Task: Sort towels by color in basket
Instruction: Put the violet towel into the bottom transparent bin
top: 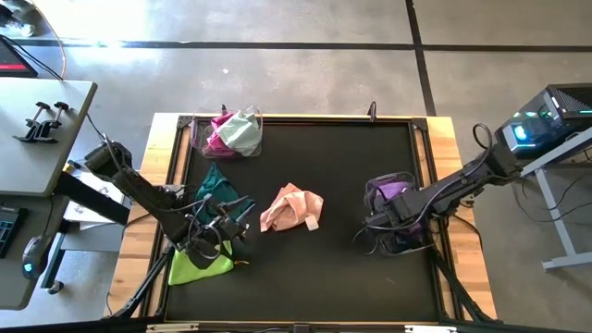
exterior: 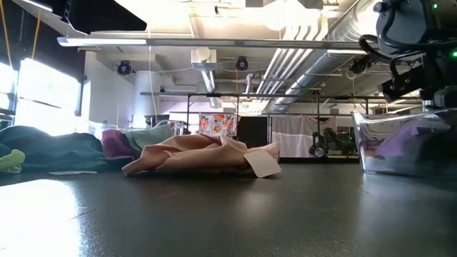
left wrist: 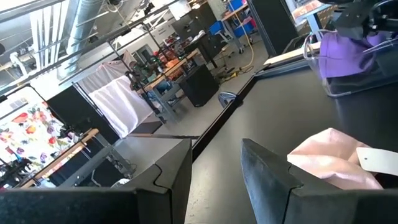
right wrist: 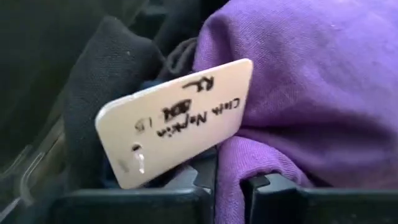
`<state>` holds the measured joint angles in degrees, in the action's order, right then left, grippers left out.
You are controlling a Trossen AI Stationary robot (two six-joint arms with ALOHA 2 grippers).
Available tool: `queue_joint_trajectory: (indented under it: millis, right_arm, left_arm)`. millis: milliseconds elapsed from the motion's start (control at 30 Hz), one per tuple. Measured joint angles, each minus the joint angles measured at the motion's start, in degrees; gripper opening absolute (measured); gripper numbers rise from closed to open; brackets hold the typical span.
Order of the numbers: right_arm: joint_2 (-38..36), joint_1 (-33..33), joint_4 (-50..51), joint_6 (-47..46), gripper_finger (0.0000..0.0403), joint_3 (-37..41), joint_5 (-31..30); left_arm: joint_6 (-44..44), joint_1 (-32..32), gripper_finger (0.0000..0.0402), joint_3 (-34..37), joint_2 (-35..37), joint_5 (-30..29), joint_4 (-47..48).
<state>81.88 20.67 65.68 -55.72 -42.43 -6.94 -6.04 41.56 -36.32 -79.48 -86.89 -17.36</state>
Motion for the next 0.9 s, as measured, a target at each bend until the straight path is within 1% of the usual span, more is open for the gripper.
queue_joint_trajectory:
  millis: [133, 200, 367, 533, 633, 733, 800, 900]
  right_arm:
    - [-1.24, -0.01, 4.08, -0.43, 0.0050, -3.62, -4.82]
    - [-3.08, -0.01, 6.29, -0.83, 0.0072, -6.13, -5.90]
    - [-7.71, -0.01, 10.71, -0.99, 0.0125, -10.88, -6.12]
    - [-13.72, -0.01, 11.23, -0.99, 0.0152, -13.36, -6.25]
    - [-17.75, 0.01, 11.30, -3.25, 0.0154, -13.23, -9.17]
    - [-21.01, -0.01, 11.85, -9.58, 0.0140, -11.67, -14.17]
    - [-22.56, -0.03, 11.54, -13.65, 0.0117, -9.73, -15.78]
    - [-23.54, -0.01, 10.43, -17.23, 0.0068, -5.47, -14.32]
  left_arm:
    - [-0.02, -0.29, 0.0126, 0.01, 0.00, -0.02, 0.02]
    - [-0.07, -0.38, 0.0126, 0.02, 0.00, -0.02, 0.02]
    - [-0.07, -0.38, 0.0126, 0.00, 0.00, -0.02, 0.02]
    - [-0.04, -0.38, 0.0126, 0.00, 0.00, -0.02, 0.02]
    - [-0.07, -0.38, 0.0126, 0.00, 0.00, -0.02, 0.00]
    - [0.00, -0.38, 0.0126, 0.00, 0.00, -0.02, 0.00]
    - [0.00, -0.38, 0.0126, 0.00, 0.00, -0.02, 0.00]
    - [0.00, -0.38, 0.0126, 0.01, 0.00, -0.02, 0.00]
